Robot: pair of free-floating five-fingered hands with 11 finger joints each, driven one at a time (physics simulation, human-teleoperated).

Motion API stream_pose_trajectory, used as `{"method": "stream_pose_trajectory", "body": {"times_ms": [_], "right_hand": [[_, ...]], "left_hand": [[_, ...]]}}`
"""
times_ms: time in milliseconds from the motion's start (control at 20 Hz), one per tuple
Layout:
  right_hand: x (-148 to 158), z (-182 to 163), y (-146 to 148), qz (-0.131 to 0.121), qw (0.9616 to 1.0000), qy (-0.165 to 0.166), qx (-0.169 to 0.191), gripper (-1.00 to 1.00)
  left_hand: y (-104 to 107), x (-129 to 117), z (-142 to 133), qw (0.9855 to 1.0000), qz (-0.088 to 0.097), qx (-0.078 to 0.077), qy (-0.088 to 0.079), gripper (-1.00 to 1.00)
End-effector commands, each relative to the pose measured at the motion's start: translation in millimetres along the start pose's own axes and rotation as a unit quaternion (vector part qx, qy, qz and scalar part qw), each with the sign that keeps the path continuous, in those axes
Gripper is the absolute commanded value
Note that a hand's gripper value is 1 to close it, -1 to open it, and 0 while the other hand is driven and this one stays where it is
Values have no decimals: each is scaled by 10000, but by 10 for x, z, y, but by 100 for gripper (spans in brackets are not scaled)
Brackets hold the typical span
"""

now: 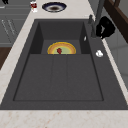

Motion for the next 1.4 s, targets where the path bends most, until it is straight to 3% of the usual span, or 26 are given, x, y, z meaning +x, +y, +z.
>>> {"method": "stream_pose_trajectory", "body": {"times_ms": [0, 200, 400, 1350], "right_hand": [[76, -93, -213, 262, 9994, 173, -111, 100], [134, -130, -198, 365, 9989, 306, 27, 100], [207, -140, -130, 315, 9990, 310, 118, 100], [246, -153, -88, 334, 9983, 459, 117, 100]], "left_hand": [[0, 0, 0, 10000, 0, 0, 0, 0], [0, 0, 0, 10000, 0, 0, 0, 0], [0, 0, 0, 10000, 0, 0, 0, 0], [0, 0, 0, 10000, 0, 0, 0, 0]]}}
